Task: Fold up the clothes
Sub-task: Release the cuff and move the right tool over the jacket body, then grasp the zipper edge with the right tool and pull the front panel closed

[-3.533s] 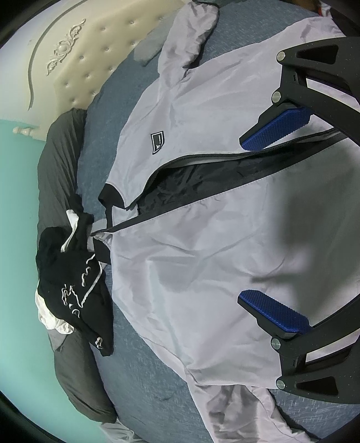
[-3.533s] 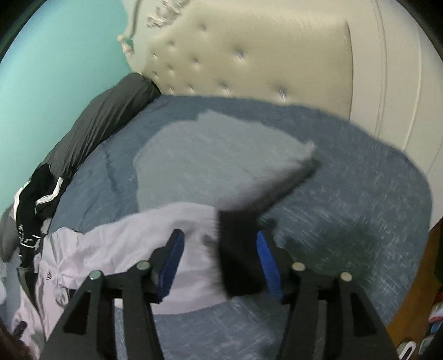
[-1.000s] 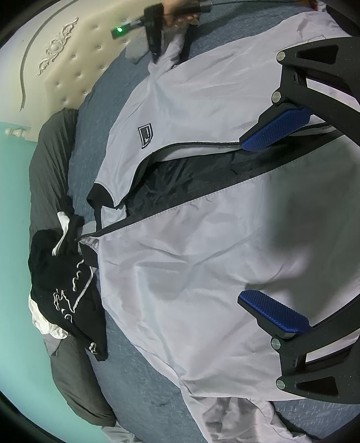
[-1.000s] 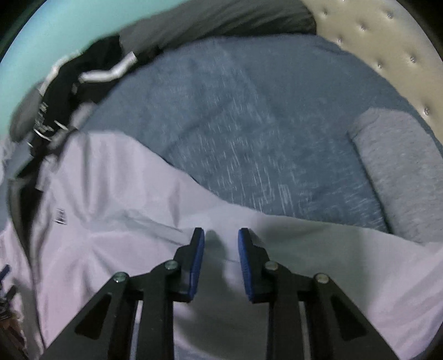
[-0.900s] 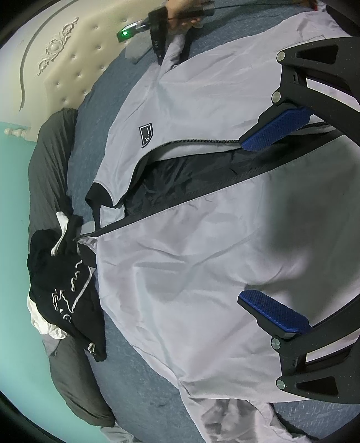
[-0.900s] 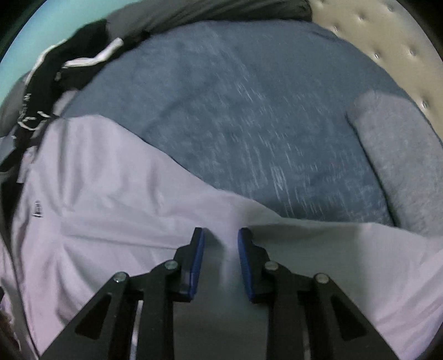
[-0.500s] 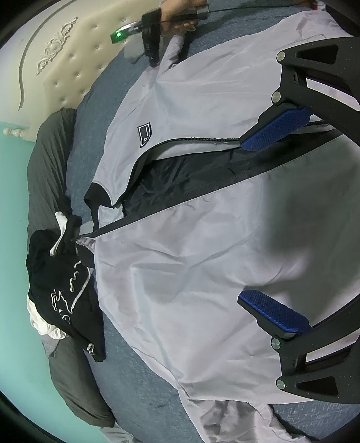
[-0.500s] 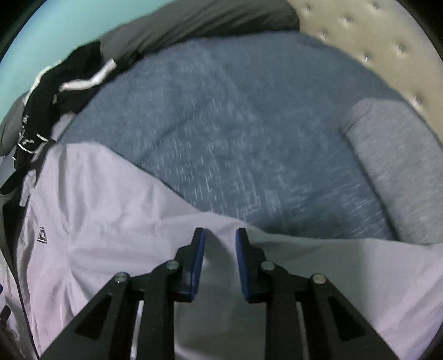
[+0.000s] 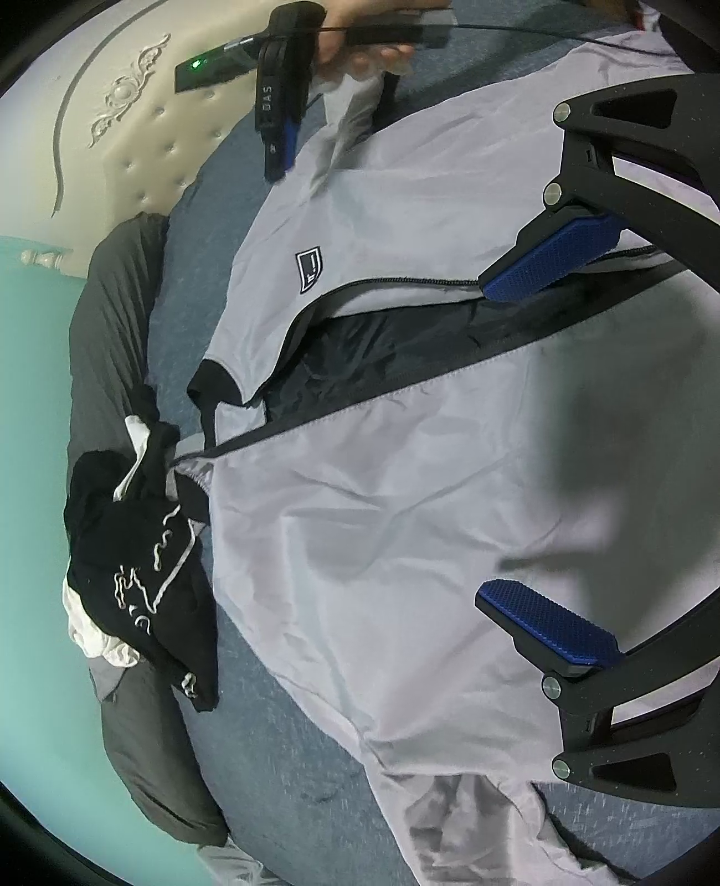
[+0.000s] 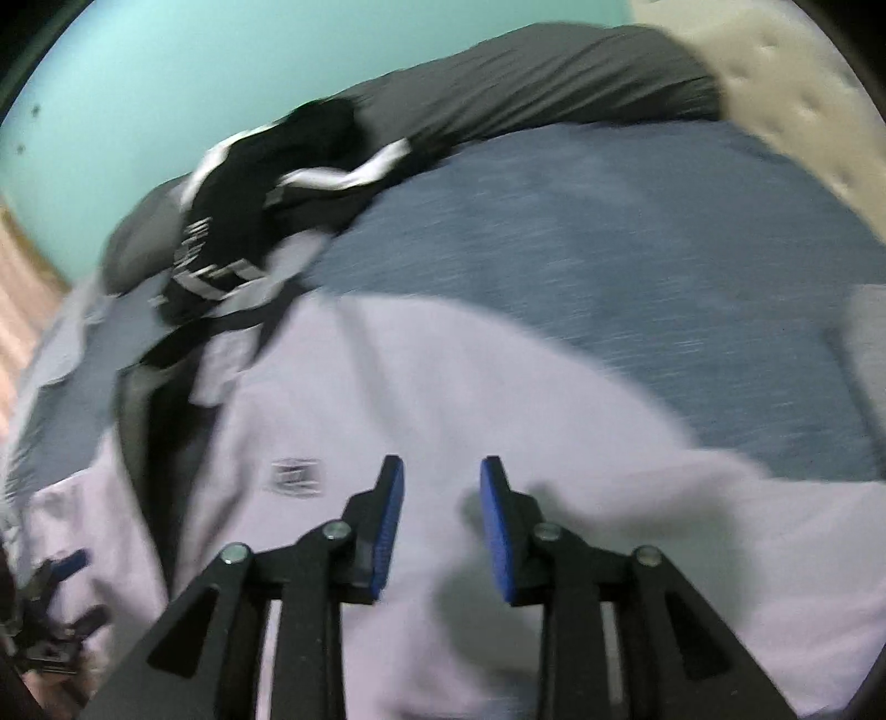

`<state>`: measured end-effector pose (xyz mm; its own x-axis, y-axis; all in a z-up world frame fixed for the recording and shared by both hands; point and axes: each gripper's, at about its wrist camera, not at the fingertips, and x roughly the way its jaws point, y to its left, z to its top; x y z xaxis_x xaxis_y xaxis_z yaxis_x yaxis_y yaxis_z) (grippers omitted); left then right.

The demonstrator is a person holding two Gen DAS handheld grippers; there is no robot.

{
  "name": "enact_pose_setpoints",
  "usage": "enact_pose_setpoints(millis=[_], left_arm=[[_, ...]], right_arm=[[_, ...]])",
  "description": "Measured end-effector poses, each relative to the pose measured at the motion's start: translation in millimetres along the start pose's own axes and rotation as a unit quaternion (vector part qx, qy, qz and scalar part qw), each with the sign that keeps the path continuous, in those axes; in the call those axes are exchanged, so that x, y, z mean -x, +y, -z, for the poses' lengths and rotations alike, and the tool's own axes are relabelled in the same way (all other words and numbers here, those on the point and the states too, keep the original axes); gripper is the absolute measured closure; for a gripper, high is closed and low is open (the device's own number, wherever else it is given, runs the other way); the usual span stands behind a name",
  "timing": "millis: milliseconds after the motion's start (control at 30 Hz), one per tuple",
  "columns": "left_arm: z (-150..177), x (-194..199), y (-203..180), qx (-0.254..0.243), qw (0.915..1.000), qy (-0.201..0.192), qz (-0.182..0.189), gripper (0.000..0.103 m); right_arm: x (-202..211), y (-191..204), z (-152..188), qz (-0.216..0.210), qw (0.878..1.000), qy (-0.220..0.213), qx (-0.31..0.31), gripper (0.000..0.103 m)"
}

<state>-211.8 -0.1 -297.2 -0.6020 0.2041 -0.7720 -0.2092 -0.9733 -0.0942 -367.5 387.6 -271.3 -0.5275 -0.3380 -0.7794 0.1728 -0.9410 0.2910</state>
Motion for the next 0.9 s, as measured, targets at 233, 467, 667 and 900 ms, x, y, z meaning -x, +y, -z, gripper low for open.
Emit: enact_pose_setpoints(millis=[233, 467, 667, 900], left_arm=[[-3.8, 9.0, 19.9, 0.021, 0.9998, -0.003, -0.005, 0.0], [-2.7, 14.3, 35.6, 0.036, 0.9993, -0.006, -0.006, 0.0], [-0.2, 16.2, 45.0, 0.046, 0.9989, -0.005, -0.004, 0.0], [3.4, 19.7, 57.1, 0.055, 0.9984, -0.006, -0.007, 0.0]], right_arm=[[-41.6, 85.9, 16.5, -0.068, 0.996, 0.051, 0.035, 0.053], [-72.2, 133.4, 24.5, -0.057, 0.993, 0.071, 0.077, 0.053], [-97.6, 146.1, 27.7, -0.042, 0.991, 0.085, 0.09, 0.092], [-117.8, 160.4, 23.1, -0.037, 0.993, 0.076, 0.085, 0.095]])
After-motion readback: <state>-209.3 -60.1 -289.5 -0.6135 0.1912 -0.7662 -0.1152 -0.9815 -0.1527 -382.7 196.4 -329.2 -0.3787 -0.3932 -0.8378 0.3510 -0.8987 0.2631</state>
